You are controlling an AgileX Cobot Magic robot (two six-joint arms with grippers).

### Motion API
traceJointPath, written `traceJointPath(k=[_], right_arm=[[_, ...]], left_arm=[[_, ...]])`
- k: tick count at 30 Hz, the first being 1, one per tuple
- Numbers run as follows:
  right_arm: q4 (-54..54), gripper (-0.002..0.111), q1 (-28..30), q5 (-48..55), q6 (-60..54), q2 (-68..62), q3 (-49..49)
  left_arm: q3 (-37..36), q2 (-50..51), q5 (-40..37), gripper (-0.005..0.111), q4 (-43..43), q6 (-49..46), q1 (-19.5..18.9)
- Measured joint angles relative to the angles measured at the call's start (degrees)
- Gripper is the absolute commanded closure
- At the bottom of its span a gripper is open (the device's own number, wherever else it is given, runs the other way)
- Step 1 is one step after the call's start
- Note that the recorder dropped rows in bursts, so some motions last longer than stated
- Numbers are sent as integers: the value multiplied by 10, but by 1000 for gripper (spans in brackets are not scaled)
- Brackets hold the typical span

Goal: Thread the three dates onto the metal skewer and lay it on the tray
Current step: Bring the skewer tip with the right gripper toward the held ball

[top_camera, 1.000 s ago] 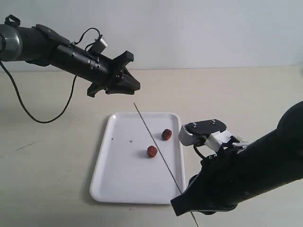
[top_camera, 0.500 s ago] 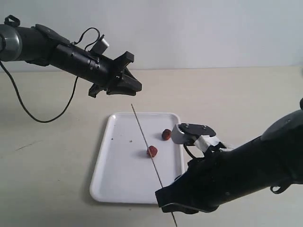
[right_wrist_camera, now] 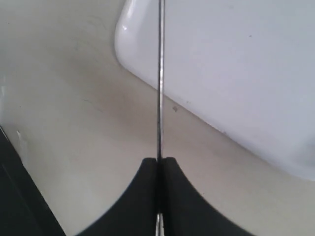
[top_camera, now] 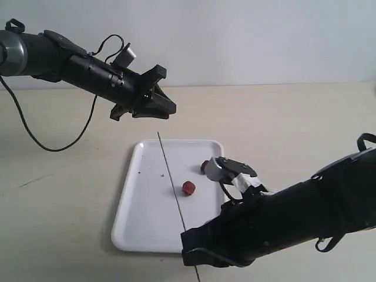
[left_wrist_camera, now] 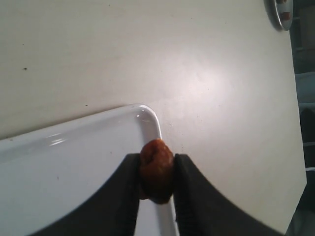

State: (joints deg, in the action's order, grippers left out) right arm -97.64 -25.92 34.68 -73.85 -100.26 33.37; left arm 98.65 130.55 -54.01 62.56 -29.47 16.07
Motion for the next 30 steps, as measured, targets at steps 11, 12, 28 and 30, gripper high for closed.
traceJointPath(k=[11, 12, 28, 30], right_arm=[[-5, 108, 0, 26, -1, -41, 48], [-7, 108, 0, 25, -1, -46, 48], [-21, 108, 35, 35, -57, -47, 25], [-21, 108, 50, 51, -67, -47, 25]], left_arm=[[0, 0, -6, 81, 0, -1, 0], [0, 0, -6, 81, 0, -1, 0], [0, 0, -3, 81, -4, -2, 0], [0, 0, -1, 81, -4, -2, 0]])
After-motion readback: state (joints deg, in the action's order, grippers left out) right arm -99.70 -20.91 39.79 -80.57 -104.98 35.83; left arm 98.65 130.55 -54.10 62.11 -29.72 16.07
